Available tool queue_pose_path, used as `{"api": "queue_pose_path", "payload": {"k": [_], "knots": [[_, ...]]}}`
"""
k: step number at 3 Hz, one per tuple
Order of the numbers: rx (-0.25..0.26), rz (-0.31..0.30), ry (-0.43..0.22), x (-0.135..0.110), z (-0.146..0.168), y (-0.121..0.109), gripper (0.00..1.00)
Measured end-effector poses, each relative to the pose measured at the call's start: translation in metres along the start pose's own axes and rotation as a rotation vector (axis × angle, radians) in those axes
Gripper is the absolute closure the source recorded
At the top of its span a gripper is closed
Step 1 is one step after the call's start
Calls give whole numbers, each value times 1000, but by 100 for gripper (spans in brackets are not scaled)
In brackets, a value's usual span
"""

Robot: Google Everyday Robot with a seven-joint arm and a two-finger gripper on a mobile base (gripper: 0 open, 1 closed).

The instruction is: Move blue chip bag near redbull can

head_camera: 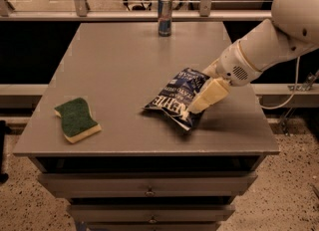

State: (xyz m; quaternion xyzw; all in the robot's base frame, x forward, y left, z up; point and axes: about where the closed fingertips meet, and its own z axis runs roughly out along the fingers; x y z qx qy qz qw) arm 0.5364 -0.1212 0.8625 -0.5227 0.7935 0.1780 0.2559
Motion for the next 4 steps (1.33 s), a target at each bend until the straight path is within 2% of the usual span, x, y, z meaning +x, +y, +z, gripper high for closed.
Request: {"api": "queue_pose_path", "payload": {"k": [1, 3, 4], "knots": [[-17, 13, -17, -5, 4, 0, 49], [18, 25, -34, -6, -14, -7, 96], [77, 47, -24, -1, -37, -27, 100]]}}
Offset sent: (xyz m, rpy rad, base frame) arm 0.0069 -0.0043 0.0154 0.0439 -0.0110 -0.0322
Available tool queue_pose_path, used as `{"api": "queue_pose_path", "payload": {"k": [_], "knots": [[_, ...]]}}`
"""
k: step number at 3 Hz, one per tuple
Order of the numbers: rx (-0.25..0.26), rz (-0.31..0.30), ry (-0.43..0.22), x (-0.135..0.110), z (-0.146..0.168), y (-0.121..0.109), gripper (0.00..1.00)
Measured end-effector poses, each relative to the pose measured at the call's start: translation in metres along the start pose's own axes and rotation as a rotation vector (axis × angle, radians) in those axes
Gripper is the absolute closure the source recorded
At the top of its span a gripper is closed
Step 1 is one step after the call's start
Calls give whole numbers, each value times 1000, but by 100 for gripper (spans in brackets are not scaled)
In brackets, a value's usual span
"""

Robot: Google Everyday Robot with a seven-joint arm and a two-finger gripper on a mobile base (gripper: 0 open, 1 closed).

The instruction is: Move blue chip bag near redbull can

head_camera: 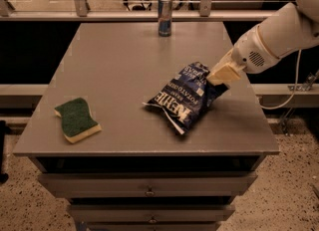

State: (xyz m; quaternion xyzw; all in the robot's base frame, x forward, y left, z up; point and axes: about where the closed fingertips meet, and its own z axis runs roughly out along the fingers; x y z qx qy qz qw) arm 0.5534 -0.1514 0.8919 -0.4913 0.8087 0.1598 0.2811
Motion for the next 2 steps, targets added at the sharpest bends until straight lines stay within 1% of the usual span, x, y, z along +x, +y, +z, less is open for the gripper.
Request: {"api": "queue_pose_path", "payload": {"k": [1, 2], "knots": [[128, 59, 1, 4, -39, -42, 100], [134, 65, -5, 3, -38, -45, 100]]}}
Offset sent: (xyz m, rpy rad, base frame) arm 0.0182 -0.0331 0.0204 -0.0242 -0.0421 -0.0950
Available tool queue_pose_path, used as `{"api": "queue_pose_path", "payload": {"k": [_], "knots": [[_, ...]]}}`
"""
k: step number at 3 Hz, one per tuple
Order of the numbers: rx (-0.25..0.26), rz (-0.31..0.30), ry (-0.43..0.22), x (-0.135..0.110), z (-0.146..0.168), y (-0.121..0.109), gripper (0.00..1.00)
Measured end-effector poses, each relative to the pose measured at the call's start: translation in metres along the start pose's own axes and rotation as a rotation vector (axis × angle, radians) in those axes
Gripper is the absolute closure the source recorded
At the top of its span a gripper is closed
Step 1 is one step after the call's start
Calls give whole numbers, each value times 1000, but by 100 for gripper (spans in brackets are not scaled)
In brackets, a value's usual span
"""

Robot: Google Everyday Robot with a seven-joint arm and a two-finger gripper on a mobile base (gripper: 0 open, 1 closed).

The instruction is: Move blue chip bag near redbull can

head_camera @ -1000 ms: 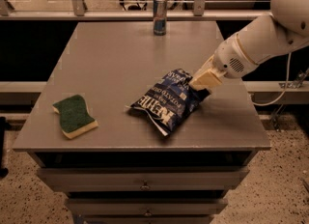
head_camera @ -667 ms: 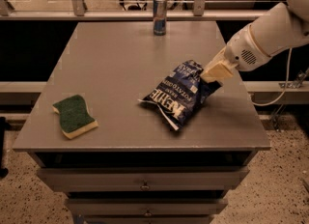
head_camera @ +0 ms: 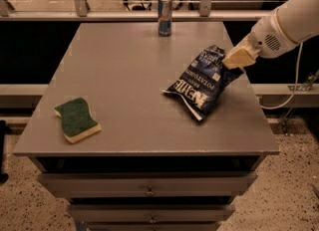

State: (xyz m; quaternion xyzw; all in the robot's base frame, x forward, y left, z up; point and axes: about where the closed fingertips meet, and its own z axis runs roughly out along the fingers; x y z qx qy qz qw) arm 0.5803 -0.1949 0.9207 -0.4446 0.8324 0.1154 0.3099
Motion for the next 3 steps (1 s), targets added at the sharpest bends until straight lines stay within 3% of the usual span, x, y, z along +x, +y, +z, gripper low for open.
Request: {"api": "queue_pose_path", "payload": {"k": [1, 2, 3], "knots": [[54, 42, -33, -5, 2, -22, 100], [164, 118, -92, -15, -2, -71, 100], [349, 226, -193, -39, -11, -144, 100]]}}
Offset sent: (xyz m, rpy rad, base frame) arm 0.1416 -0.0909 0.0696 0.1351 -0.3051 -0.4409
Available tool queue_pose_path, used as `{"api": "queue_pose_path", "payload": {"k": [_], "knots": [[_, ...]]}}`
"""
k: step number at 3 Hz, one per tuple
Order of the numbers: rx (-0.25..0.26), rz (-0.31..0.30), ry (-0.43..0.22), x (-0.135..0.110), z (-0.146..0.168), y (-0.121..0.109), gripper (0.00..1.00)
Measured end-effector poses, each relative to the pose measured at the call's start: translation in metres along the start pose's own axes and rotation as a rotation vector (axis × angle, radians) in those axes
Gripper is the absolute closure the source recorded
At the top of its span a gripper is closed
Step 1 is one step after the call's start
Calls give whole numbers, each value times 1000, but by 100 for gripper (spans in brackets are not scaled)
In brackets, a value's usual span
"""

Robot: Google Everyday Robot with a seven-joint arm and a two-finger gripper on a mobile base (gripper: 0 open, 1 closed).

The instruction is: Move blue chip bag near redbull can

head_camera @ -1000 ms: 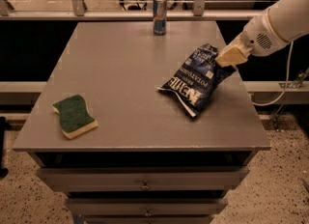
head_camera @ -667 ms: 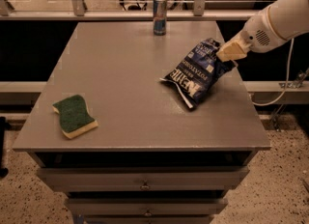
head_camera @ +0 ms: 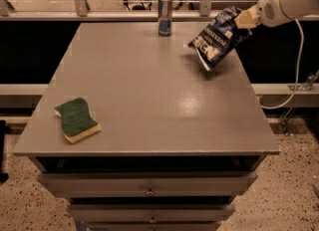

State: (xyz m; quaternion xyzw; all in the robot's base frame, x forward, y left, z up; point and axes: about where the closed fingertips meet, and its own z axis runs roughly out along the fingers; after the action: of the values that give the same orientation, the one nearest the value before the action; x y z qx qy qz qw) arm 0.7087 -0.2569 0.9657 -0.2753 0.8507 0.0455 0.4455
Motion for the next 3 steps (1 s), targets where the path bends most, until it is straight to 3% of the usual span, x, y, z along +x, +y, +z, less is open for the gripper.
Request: {"api": "queue_pose_path", "payload": {"k": [1, 2, 3], "knots": [[130, 99, -56, -25, 22, -43, 100], [215, 191, -82, -41, 50, -71, 100], [253, 270, -89, -48, 80, -83, 100]]}}
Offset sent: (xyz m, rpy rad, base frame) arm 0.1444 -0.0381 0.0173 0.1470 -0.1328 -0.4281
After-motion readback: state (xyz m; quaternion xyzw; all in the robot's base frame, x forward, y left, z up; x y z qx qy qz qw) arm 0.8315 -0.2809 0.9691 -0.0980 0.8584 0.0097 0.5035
